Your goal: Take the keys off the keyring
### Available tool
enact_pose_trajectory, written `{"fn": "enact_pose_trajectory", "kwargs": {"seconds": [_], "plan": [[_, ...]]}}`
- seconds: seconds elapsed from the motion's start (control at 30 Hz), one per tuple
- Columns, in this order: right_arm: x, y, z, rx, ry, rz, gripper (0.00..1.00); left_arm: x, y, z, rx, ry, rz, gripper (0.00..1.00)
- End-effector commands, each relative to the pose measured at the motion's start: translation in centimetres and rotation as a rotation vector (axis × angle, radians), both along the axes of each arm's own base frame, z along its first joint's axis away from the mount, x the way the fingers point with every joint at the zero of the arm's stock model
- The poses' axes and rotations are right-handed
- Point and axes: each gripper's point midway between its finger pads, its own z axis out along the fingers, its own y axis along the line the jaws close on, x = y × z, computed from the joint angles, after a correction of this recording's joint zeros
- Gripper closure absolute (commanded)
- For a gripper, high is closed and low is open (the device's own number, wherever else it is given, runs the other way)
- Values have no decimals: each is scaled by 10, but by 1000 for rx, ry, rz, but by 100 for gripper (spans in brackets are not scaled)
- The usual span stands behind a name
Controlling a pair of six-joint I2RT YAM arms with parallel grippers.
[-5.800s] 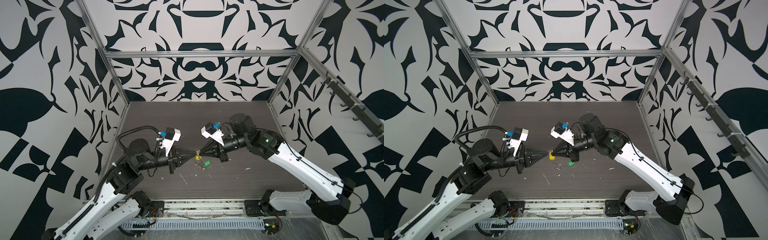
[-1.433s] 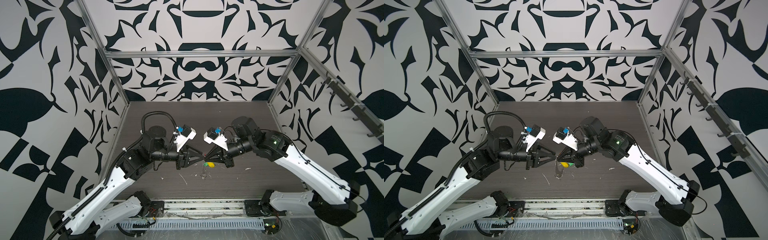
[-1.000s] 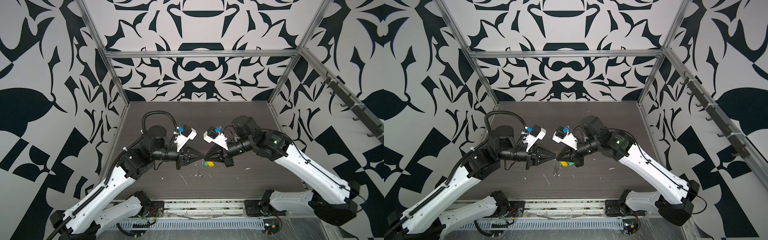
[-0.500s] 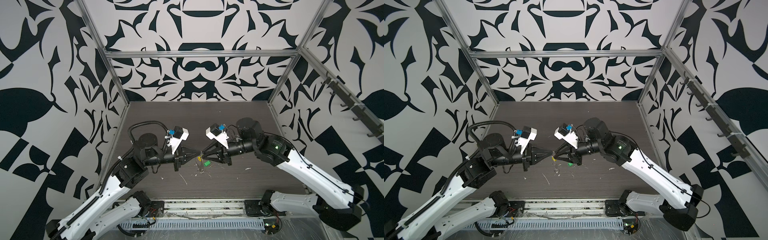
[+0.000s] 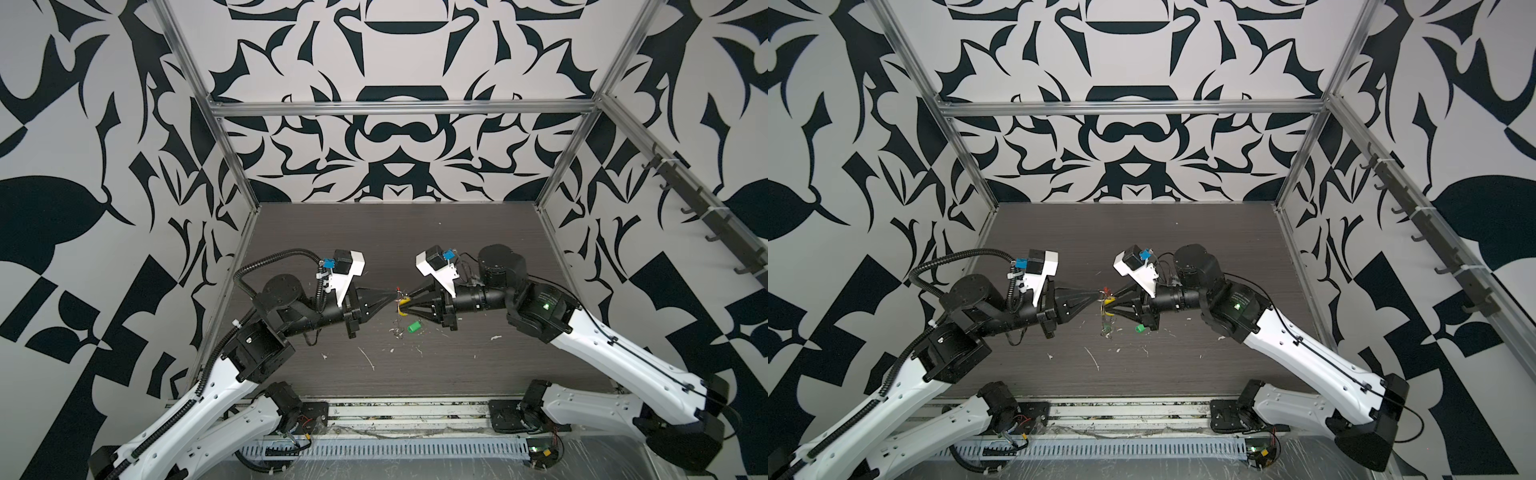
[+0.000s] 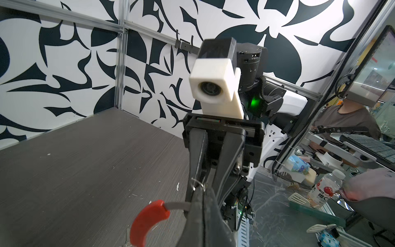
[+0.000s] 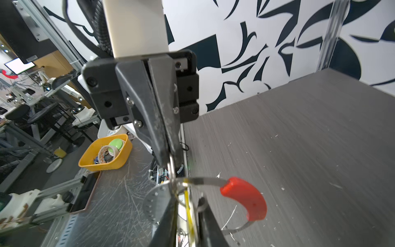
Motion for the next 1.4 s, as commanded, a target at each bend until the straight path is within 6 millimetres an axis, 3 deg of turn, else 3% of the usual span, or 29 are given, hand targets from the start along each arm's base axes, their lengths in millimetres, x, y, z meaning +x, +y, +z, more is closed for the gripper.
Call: {"fn": "enact_pose_trajectory", "kwargs": {"seconds": [0.0, 0.13, 0.4, 0.67, 0.77, 0.8, 0.9, 1.0, 1.2, 1.37], "plan": [[1, 0, 20, 70, -53, -14, 81, 0, 3, 9, -41, -26, 16, 100], [3, 1, 17, 65, -49, -25, 100, 2, 6, 10, -53, -29, 40, 100], [-2, 9, 6, 53, 20, 39, 100, 7, 12, 17, -127, -30, 82, 100], [1, 18, -23, 14, 121, 48, 100, 4, 16, 20, -161, -48, 85, 100], [0, 16, -22, 10, 123, 40, 100, 6, 14, 15, -143, -39, 85, 100], [0, 13, -19, 10, 107, 29, 98, 6, 13, 12, -132, -34, 88, 100], [-2, 3, -7, 3, 57, 3, 78, 5, 14, 11, -115, -34, 87, 100], [-8, -6, 16, 16, -1, 2, 66, 3, 14, 10, -112, -36, 80, 100], [-3, -11, 59, 115, -101, -43, 59, 0, 14, 14, -127, -42, 60, 100], [3, 3, 54, 132, -83, -18, 58, -2, 13, 14, -131, -37, 48, 100]]}}
